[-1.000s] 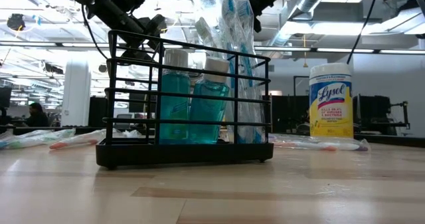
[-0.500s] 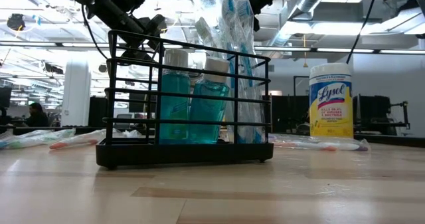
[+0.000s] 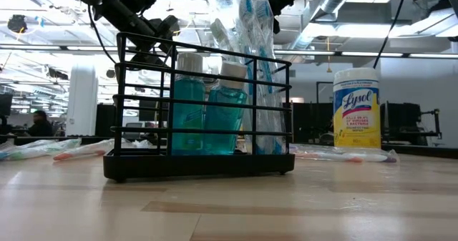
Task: Pick & Place toothbrushing station
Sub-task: Put the green toothbrush into the mesh organizer
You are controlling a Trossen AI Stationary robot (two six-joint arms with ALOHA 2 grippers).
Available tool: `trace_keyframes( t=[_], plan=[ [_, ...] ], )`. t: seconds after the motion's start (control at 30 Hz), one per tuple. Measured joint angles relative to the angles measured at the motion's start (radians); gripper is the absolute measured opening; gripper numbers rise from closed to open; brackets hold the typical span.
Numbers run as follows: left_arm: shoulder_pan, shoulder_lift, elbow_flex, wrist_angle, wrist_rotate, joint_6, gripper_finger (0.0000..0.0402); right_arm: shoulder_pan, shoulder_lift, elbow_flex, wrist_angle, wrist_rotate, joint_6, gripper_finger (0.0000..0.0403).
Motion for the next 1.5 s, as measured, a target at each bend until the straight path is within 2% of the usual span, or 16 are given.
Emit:
trace_keyframes(
  t=[0.53,0.63,0.9,1.2,1.5],
  plan=[
    [0.0,0.0,0.0,0.0,0.001,0.003,0.0214,0.0,0.0,0.0,0.0,0.0,-0.007,0.0209],
    [-0.002,0.0,0.001,-0.012,0.041,-0.025,0.0214,0.0,0.0,0.0,-0.001,0.0,-0.007,0.0209],
    [-0.048,-0.002,0.002,-0.383,-0.054,-0.038,0.0214,-0.001,0.0,0.0,-0.007,0.0,0.0,0.0209],
    [-0.117,-0.002,0.001,-0.659,-0.077,-0.296,0.0214,-0.001,0.0,0.0,-0.004,0.0,-0.026,0.0209],
    [-0.269,-0.003,-0.126,-0.632,-0.055,-0.617,0.0214,-0.003,0.0,0.0,-0.006,-0.027,-0.086,0.0209]
  ],
)
